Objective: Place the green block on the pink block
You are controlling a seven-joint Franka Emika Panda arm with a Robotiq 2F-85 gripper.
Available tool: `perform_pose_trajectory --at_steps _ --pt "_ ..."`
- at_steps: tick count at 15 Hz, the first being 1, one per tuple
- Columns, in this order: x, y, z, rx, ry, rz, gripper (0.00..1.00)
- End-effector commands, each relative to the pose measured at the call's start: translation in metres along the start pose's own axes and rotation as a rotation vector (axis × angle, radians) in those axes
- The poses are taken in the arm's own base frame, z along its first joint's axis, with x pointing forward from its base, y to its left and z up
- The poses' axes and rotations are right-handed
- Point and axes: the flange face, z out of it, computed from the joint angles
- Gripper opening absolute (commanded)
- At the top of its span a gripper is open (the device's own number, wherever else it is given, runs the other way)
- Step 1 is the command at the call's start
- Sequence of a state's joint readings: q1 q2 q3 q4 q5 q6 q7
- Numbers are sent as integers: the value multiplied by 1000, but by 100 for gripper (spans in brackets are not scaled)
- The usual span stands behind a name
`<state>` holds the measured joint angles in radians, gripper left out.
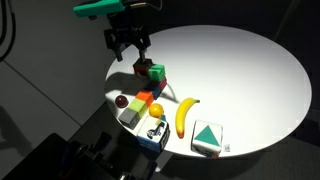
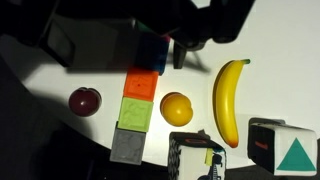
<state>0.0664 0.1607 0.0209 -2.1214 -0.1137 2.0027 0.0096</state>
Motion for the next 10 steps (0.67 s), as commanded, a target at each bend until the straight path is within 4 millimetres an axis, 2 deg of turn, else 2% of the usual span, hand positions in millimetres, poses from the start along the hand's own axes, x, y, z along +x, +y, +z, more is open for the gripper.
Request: perform_pose_trajectory --at_steps 1,7,8,10 --pt "-20 -4 -12 22 36 -10 100" --pt "-21 -7 -18 -34 160 5 100" --pt "-13 -6 -15 -6 116 -8 100" --pt "-13 -6 -15 -14 135 -10 100"
